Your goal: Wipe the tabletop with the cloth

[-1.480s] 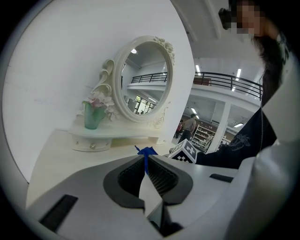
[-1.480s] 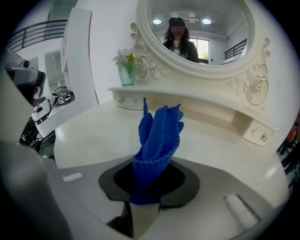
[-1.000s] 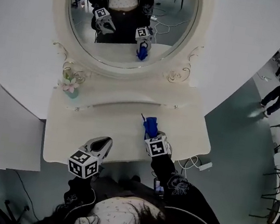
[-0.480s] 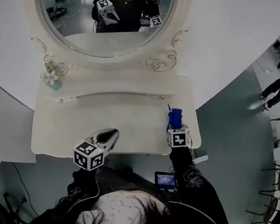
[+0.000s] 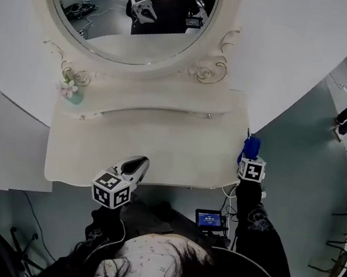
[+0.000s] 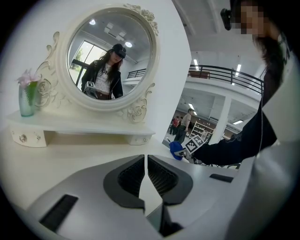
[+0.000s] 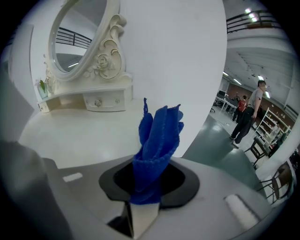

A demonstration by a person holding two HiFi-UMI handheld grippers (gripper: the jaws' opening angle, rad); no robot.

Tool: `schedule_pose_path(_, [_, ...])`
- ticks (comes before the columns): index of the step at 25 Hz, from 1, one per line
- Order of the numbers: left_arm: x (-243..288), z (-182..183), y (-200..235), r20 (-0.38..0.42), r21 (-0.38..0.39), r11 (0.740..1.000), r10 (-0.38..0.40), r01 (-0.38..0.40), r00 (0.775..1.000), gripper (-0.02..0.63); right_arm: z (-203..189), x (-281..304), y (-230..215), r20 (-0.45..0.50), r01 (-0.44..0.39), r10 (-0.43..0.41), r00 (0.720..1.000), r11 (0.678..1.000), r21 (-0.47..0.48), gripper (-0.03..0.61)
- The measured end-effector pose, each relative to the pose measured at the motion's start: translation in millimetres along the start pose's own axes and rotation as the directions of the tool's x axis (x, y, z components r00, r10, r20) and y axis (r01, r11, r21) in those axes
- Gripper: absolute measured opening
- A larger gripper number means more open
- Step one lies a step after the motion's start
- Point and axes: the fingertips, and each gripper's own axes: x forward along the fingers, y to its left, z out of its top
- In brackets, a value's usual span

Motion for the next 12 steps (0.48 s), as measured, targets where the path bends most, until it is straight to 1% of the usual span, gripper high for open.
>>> schedule_pose_path(8, [-26,-14,11,-0.008,-0.035,0.998,0.049,-0.05,0.999,0.0,2,-3,-7,0.007,0.042,-0.043,0.999,0.997,0.072,0.107])
schedule_pose_path(10, [-34,-16,17,-0.005,-0.045,0.997,0.062,-0.062,0.998,0.0,4,-6,-3,0.022,0.039,-0.041,0.999,0.996,0.083,0.107])
schedule_pose_path(12, [-44,-18,23,-0.001,-0.054,0.996,0.074,-0.074,0.997,0.0,7,-12,9,0.039,0.018,-0.021,0.999,0.996,0.083,0.107])
